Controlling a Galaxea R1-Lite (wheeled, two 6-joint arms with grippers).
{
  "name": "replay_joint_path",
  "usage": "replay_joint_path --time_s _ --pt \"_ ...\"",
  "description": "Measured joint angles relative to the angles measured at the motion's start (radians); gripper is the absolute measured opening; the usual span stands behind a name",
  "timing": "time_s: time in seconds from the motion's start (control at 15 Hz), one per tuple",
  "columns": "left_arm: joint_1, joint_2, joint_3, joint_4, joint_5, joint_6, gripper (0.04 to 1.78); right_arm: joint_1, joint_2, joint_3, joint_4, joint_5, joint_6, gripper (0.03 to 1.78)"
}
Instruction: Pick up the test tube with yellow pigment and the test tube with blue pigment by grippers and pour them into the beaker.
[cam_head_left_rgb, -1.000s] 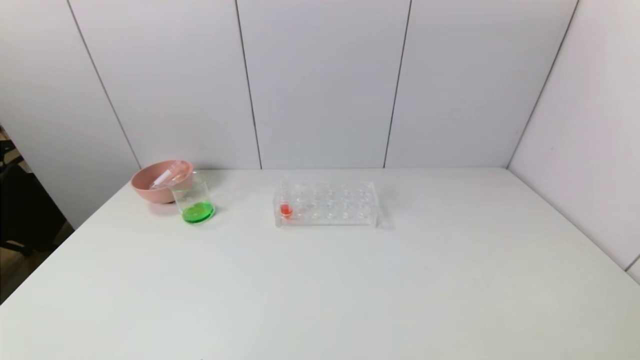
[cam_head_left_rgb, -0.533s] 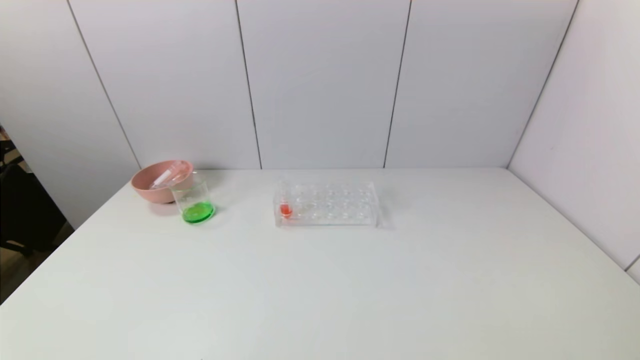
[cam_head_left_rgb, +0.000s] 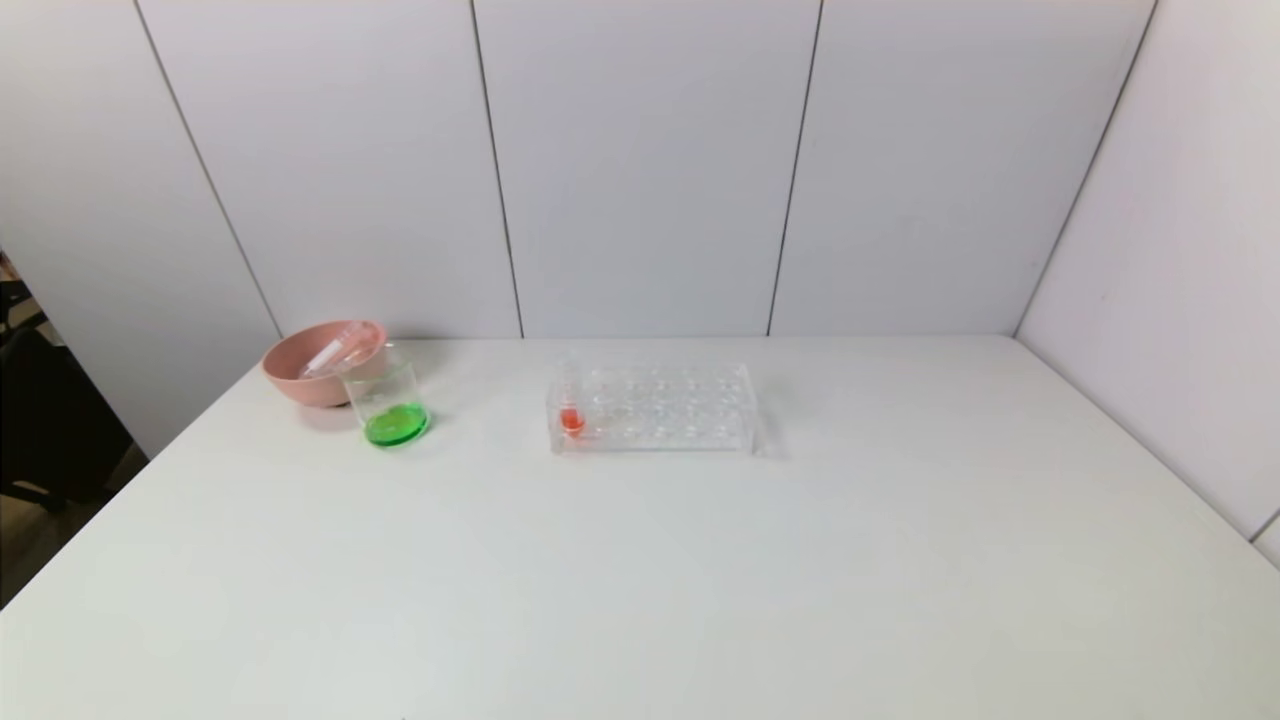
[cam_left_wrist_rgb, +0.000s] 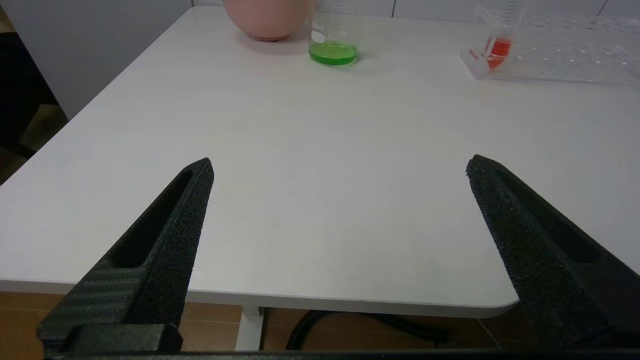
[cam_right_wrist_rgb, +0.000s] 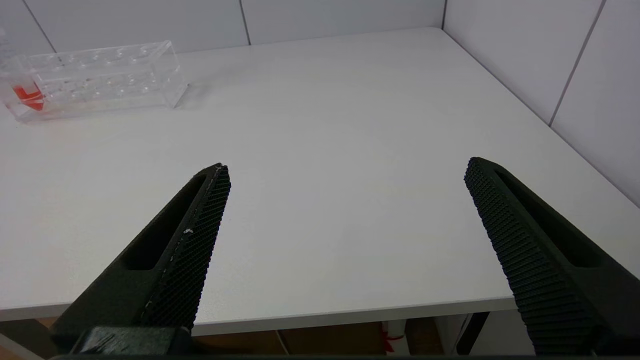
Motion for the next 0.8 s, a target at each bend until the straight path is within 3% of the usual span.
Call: replay_joint_path --time_s 0.8 --pt "0.000 0.000 0.000 0.000 0.000 0.000 1.76 0.000 0.000 0.000 0.001 0.000 0.002 1.71"
